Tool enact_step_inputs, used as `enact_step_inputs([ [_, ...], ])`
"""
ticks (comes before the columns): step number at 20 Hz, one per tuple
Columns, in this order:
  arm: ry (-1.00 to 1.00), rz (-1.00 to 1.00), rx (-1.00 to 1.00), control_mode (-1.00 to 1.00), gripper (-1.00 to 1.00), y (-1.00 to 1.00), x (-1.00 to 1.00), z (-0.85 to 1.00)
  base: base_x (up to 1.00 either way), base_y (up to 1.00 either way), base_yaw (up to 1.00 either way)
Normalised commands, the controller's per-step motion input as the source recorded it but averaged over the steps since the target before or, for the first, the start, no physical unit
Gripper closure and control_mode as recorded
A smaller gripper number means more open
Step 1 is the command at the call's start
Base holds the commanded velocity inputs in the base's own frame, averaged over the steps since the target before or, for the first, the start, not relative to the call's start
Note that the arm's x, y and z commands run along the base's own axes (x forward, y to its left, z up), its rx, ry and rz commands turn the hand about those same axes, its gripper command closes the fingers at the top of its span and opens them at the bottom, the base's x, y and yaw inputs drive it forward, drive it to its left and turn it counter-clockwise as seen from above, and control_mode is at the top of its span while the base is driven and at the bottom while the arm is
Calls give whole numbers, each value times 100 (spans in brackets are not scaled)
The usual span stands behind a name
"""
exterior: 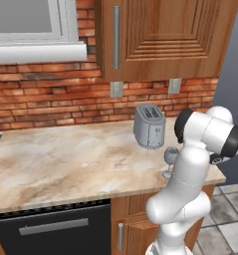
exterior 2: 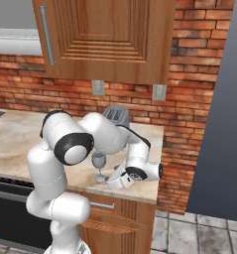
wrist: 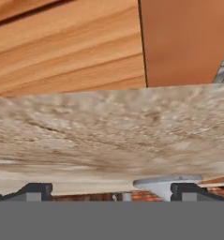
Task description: Retrieve the wine glasses from the counter and place one next to each plate.
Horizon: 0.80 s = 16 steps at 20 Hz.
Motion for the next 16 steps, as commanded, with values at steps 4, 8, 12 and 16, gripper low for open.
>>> enact_step_inputs([
  [4,6,0,0,-100,-100,0,0,1,0,0,0],
  [8,3,0,6,-100,-100,7,0,12,0,0,0],
  [12,0,0,3,-100,-100,25,0,3,0,0,0],
  [16,2,0,0,-100,-100,25,0,0,0,0,0],
])
